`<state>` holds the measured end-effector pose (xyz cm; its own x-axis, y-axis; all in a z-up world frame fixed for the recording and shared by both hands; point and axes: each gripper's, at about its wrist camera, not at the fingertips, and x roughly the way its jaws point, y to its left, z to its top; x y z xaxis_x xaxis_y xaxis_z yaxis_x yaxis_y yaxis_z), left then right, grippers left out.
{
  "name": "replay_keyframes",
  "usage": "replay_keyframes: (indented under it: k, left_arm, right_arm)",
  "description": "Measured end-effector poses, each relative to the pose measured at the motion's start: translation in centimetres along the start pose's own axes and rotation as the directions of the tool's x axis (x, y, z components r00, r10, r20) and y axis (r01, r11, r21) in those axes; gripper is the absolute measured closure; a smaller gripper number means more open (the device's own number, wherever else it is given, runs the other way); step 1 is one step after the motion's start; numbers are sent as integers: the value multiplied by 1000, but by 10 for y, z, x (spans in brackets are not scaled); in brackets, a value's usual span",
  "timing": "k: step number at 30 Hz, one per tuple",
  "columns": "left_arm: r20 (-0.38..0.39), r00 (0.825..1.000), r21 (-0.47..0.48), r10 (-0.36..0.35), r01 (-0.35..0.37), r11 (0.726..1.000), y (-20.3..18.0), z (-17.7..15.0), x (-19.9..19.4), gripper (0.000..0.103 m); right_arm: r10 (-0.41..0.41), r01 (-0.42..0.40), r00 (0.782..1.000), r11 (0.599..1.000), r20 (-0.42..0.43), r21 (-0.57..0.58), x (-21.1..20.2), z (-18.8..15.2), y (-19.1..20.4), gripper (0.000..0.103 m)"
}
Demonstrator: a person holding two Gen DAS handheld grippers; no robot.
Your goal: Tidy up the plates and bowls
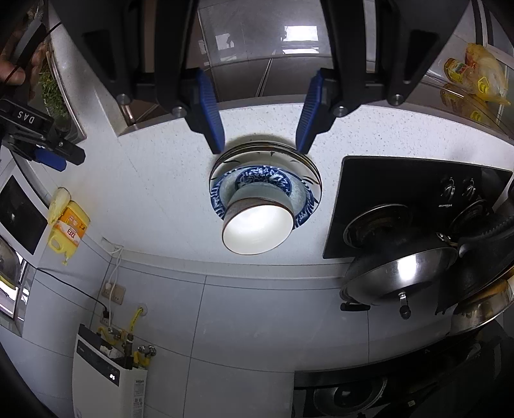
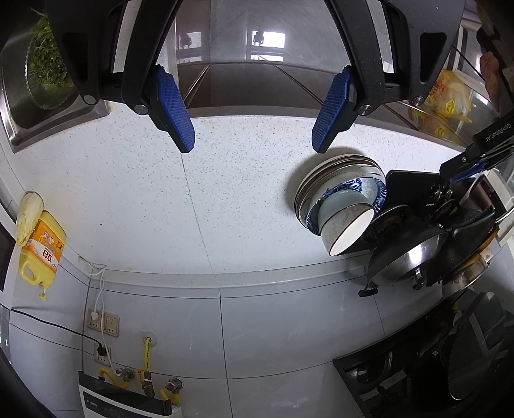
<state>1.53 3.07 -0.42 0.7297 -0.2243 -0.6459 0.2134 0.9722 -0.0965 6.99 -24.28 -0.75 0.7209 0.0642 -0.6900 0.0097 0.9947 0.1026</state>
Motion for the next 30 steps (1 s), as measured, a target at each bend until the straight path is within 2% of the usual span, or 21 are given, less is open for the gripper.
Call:
replay_keyframes:
  k: [11, 30]
  left_arm:
    - [-7, 1000, -11, -7, 7, 1000, -13, -1, 2, 59]
    - [-13, 1000, -33, 27, -27, 999, -16, -5, 0, 59]
  right_arm:
    - [-4, 4, 1000, 1000, -1, 4, -3, -3, -13, 32]
    - [8, -8, 1000, 1000, 0, -8, -2, -2, -15, 32]
